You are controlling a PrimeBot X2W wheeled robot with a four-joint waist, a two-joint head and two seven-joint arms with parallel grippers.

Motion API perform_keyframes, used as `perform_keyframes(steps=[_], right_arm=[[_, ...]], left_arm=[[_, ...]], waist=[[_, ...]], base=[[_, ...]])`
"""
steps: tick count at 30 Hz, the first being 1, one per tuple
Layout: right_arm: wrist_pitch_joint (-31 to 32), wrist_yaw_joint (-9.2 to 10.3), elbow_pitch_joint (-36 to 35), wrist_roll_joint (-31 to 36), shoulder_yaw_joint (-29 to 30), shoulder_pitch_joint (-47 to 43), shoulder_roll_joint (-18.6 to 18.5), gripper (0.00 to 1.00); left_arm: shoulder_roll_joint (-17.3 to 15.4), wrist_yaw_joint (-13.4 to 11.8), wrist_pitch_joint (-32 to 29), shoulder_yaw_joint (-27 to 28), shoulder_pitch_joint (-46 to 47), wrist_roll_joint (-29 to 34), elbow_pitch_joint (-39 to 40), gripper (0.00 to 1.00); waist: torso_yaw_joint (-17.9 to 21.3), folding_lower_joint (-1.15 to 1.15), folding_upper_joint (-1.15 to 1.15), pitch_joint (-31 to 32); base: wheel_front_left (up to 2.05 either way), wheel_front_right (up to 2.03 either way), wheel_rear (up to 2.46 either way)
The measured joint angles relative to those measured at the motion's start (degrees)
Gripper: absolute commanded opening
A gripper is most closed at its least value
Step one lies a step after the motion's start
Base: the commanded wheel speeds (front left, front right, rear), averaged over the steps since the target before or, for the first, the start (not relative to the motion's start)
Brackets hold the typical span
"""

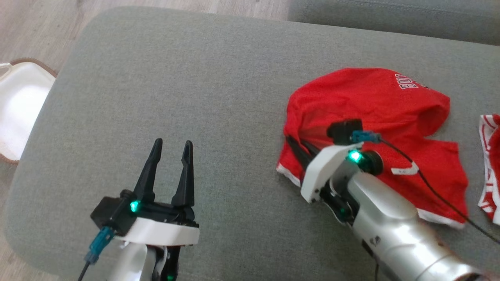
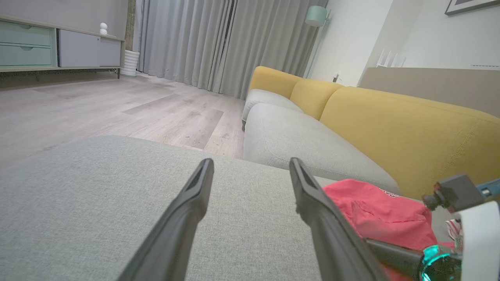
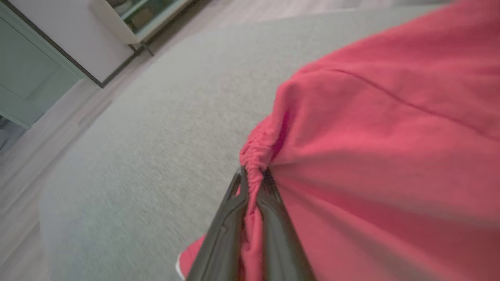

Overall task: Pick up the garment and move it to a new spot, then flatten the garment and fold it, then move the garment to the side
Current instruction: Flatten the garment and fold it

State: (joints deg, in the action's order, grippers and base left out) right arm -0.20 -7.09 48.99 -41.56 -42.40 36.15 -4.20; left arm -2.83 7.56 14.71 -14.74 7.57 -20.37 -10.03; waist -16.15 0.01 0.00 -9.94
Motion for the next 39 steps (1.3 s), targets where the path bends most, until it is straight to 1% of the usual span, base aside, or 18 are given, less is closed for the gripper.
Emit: perform_keyframes(steps=[5, 8, 9, 10, 11, 15, 19, 23, 29, 32, 34, 36, 39], right_arm=[[-2.4, 0.00, -0.4, -3.2, -4.0, 4.4, 0.0, 0.00], [-3.0, 0.00, -0.2, -4.5, -5.4, 5.6, 0.0, 0.00], [-3.0, 0.00, 0.1, -5.0, -6.0, 5.9, 0.0, 0.11], [-3.1, 0.00, 0.6, -5.3, -6.8, 6.2, 0.0, 0.89], [-3.2, 0.00, 1.3, -5.4, -7.5, 6.5, 0.0, 1.00], [-3.3, 0.00, 2.9, -6.5, -10.0, 6.8, 0.1, 1.00], [-2.2, 0.00, 5.5, -5.9, -11.2, 6.9, 0.2, 1.00], [-4.6, -0.01, 7.6, -3.6, -9.7, 7.1, 0.2, 1.00], [-11.4, -0.01, 11.8, 0.2, -4.4, 7.1, 0.2, 1.00], [-13.7, -0.01, 13.9, 3.8, 0.1, 6.9, 0.3, 1.00], [-14.0, -0.01, 14.1, 6.3, 4.9, 6.2, 0.3, 1.00], [-14.0, -0.01, 10.3, 11.0, 11.6, 4.5, 0.1, 1.00], [-14.2, -0.01, 0.8, 19.2, 22.7, -1.9, 0.0, 1.00]], left_arm=[[0.0, 0.0, 0.0, -0.2, 0.5, 0.0, 0.0, 1.00], [0.0, 0.0, 0.0, -0.3, 0.5, 0.0, -0.1, 1.00], [0.0, 0.0, 0.0, -0.3, 0.5, 0.0, -0.2, 1.00], [0.0, 0.0, 0.0, -0.4, 0.5, -0.1, -0.2, 1.00], [0.0, 0.0, 0.0, -0.4, 0.5, -0.4, -0.3, 1.00], [0.0, 0.0, 0.0, -0.3, 0.5, -0.4, -0.3, 1.00], [0.0, 0.0, 0.0, 0.7, 0.5, -0.4, -0.4, 1.00], [0.0, 0.0, 0.0, 2.3, 0.4, -0.3, -0.3, 1.00], [0.1, 0.0, 0.0, 4.0, 0.0, 0.5, -0.1, 1.00], [0.1, 0.0, 0.0, 5.1, -1.1, 1.2, 0.3, 1.00], [0.1, 0.0, 0.0, 5.9, -2.1, 1.3, 0.7, 1.00], [0.1, 0.0, 0.0, 6.5, -2.9, 1.6, 1.0, 1.00], [0.1, 0.0, 0.0, 7.1, -3.5, 2.2, 1.0, 1.00]], waist=[[-0.7, 0.00, 0.00, -0.2], [-1.1, 0.00, 0.00, -0.2], [-1.3, 0.00, 0.00, -0.3], [-1.4, 0.00, 0.00, -0.3], [-1.5, 0.00, 0.00, -0.3], [-1.5, 0.00, 0.00, -0.3], [-0.3, -0.01, 0.00, 0.2], [2.2, -0.01, 0.00, 1.3], [5.8, -0.01, 0.00, 3.6], [8.0, -0.01, 0.00, 4.7], [9.6, -0.01, 0.00, 5.2], [11.3, -0.01, 0.00, 5.7], [13.7, -0.01, 0.00, 6.4]], base=[[0.00, 0.00, 0.00], [0.00, 0.00, 0.00], [0.00, 0.00, 0.00], [0.00, 0.00, 0.00], [0.00, 0.00, 0.00], [0.00, 0.00, 0.00], [0.00, 0.00, 0.00], [0.00, 0.00, 0.00], [0.00, 0.00, 0.00], [0.00, 0.00, 0.00], [0.00, 0.00, 0.00], [0.00, 0.00, 0.00], [0.00, 0.00, 0.00]])
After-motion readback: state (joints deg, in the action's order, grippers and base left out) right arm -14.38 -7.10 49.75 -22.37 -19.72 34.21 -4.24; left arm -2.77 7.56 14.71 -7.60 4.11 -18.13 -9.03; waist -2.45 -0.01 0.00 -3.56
